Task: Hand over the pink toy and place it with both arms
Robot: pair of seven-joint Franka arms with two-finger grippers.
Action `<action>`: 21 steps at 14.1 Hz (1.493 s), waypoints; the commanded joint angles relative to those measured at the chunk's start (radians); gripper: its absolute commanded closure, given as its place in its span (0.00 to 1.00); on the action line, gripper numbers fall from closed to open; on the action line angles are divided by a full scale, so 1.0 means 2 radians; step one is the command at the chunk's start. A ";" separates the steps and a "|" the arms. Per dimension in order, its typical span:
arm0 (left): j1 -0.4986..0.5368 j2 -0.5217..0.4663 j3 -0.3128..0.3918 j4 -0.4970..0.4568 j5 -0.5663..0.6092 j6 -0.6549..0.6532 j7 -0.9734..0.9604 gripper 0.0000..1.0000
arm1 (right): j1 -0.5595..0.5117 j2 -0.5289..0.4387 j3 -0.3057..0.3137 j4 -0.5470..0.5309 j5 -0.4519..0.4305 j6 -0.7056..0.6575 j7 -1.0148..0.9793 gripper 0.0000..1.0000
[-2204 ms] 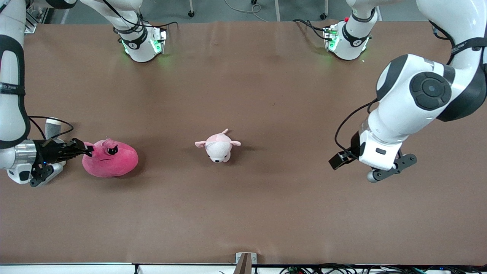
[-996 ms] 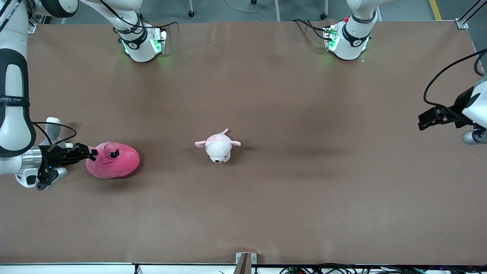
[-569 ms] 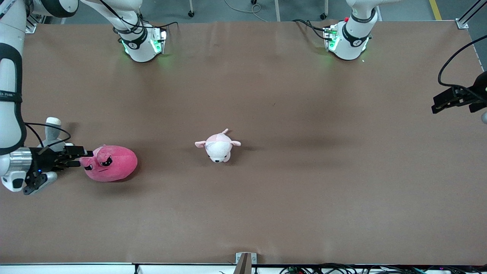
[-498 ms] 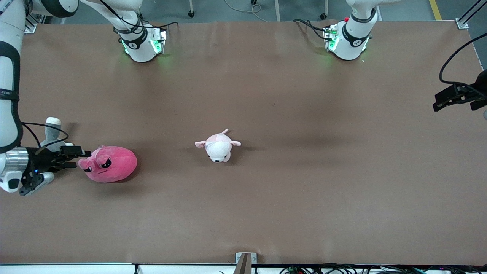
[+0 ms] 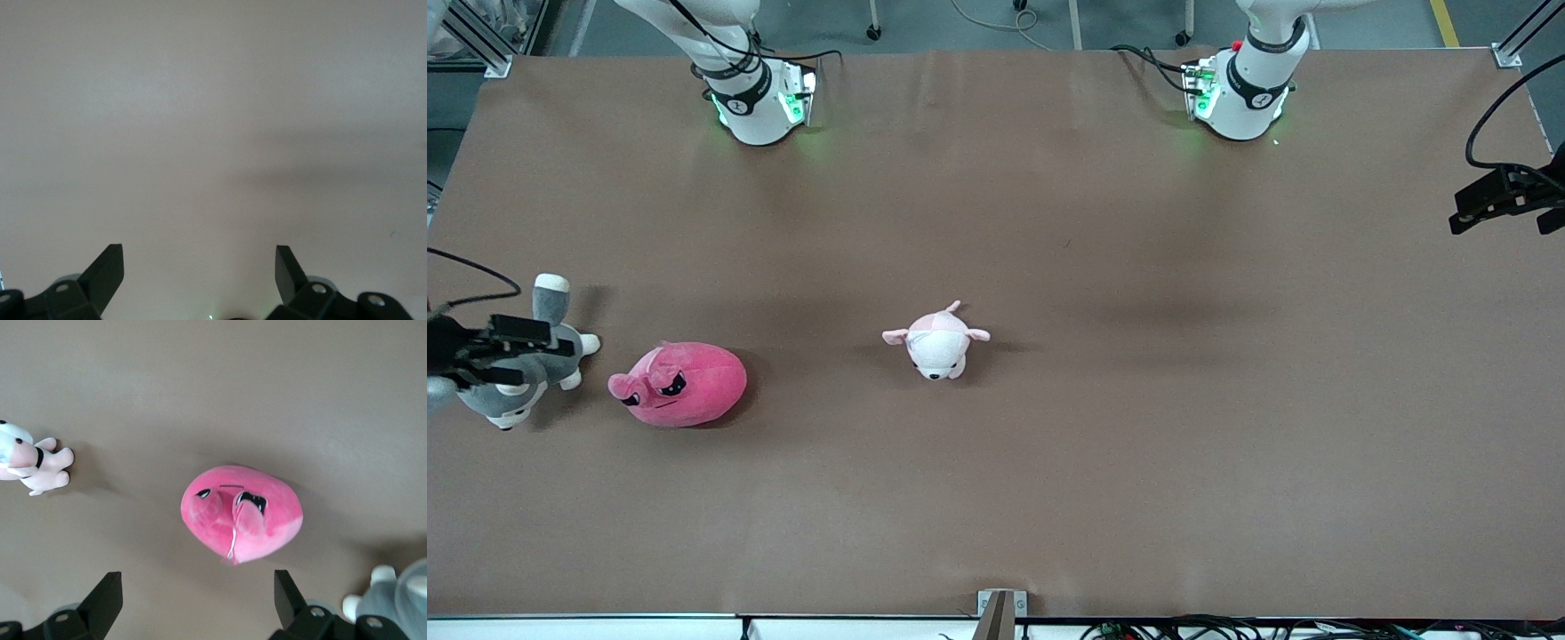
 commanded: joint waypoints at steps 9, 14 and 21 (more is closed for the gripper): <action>0.015 -0.040 -0.035 -0.050 -0.036 0.014 0.000 0.00 | 0.064 -0.083 0.004 -0.009 -0.123 0.014 0.173 0.00; 0.009 -0.039 -0.037 -0.044 -0.033 0.015 -0.006 0.00 | 0.074 -0.085 0.005 -0.005 -0.161 0.025 0.228 0.00; 0.008 -0.020 -0.043 -0.019 -0.030 0.015 0.001 0.00 | 0.081 -0.106 0.006 -0.008 -0.161 0.010 0.255 0.00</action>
